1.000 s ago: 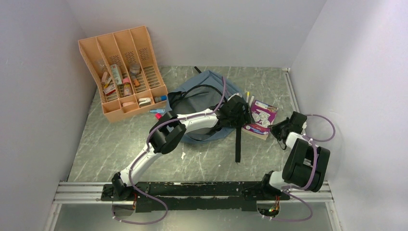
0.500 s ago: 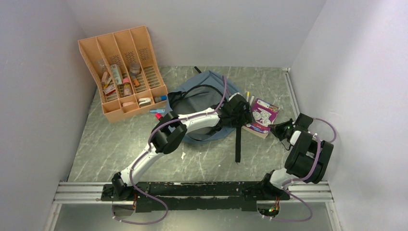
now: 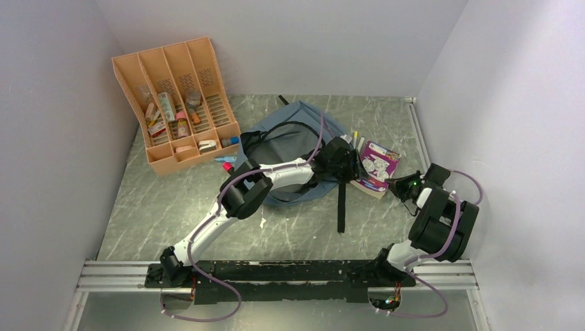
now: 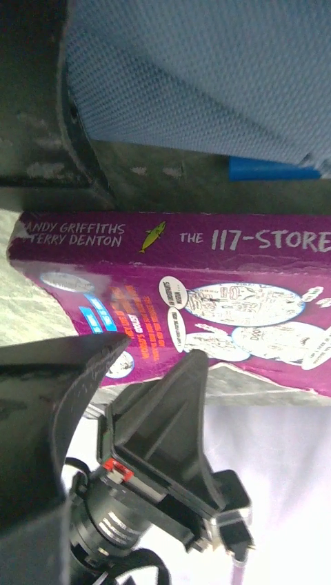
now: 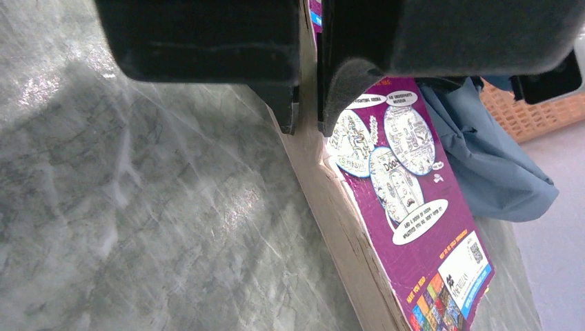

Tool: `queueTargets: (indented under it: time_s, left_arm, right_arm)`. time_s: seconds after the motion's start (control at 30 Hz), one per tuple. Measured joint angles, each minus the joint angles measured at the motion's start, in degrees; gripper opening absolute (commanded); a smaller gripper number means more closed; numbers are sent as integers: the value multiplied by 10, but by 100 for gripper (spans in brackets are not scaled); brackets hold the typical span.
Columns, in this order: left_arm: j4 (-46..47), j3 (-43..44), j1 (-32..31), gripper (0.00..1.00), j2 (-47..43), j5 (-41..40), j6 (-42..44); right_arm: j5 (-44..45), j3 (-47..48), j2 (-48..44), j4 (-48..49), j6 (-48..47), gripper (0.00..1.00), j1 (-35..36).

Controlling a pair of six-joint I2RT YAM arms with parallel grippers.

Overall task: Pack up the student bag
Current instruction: Pick up the book from the center of the board.

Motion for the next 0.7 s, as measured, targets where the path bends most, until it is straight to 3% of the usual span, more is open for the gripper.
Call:
queueTargets:
  time_s: [0.1, 0.2, 0.27, 0.5, 0.7]
  left_arm:
    - [34, -11, 0, 40, 7, 21, 3]
    - [47, -13, 1, 16, 14, 31, 3]
    - [56, -13, 3, 6, 16, 39, 2]
    - [60, -9, 6, 5, 18, 48, 28]
    - [56, -18, 5, 5, -2, 48, 93]
  right_arm:
    - [-5, 0, 1, 2, -3, 8, -2]
    - [-7, -2, 1, 5, -4, 33, -3]
    - [-7, -2, 1, 7, -5, 49, -3]
    - [19, 6, -44, -26, -16, 75, 0]
    - [121, -20, -171, -147, -55, 78, -2]
